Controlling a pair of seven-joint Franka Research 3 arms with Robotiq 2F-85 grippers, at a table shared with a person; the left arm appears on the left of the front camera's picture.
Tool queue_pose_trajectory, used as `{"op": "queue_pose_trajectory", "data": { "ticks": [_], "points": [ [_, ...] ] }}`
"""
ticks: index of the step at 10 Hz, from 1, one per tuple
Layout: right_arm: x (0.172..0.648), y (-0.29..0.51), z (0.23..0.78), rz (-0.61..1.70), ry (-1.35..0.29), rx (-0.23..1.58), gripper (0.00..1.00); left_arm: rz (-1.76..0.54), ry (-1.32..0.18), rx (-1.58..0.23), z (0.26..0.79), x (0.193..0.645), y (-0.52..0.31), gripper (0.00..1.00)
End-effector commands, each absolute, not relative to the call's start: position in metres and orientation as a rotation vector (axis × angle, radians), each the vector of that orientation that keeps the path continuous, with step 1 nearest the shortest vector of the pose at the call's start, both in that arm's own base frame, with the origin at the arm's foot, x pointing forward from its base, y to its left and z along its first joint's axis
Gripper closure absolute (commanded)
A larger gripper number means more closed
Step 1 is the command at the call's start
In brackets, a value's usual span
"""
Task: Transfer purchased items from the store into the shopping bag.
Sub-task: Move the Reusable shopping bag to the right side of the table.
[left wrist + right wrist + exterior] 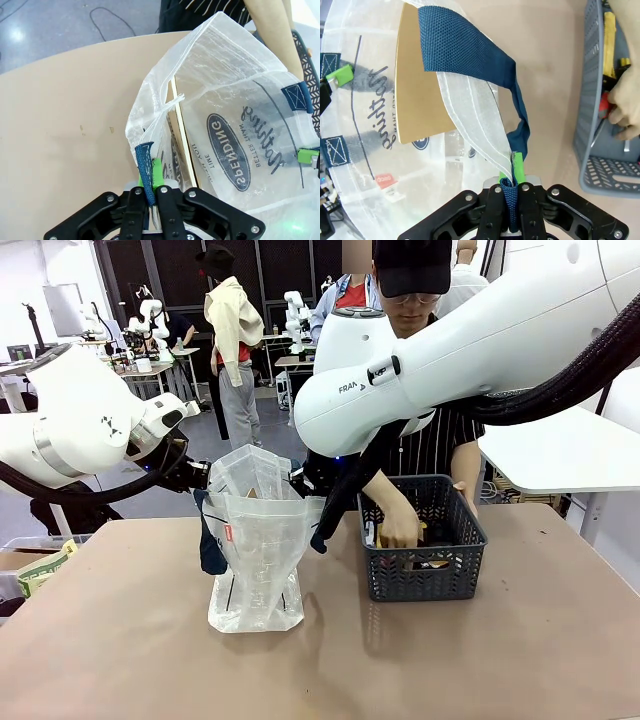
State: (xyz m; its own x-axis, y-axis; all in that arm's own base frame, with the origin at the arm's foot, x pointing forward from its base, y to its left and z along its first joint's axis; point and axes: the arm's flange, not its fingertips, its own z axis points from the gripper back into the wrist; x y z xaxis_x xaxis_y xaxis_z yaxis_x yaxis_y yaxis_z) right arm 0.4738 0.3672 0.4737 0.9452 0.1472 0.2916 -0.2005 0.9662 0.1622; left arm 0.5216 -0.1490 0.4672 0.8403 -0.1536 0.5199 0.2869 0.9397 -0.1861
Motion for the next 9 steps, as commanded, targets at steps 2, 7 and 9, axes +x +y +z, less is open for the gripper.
{"op": "queue_pose_trajectory", "data": {
  "ticks": [2,7,9],
  "points": [
    [0.4729,0.3669,0.4737,0.178,-0.277,0.198,1.00,-0.234,-0.526,-0.261,0.4684,0.5183,-0.1469,1.00],
    [0.4729,0.3669,0.4737,0.178,-0.277,0.198,1.00,-0.234,-0.526,-0.261,0.4684,0.5183,-0.1469,1.00],
    [0.4729,0.3669,0.4737,0.178,-0.277,0.198,1.00,-0.234,-0.526,-0.261,0.4684,0.5183,-0.1469,1.00]
  ]
}}
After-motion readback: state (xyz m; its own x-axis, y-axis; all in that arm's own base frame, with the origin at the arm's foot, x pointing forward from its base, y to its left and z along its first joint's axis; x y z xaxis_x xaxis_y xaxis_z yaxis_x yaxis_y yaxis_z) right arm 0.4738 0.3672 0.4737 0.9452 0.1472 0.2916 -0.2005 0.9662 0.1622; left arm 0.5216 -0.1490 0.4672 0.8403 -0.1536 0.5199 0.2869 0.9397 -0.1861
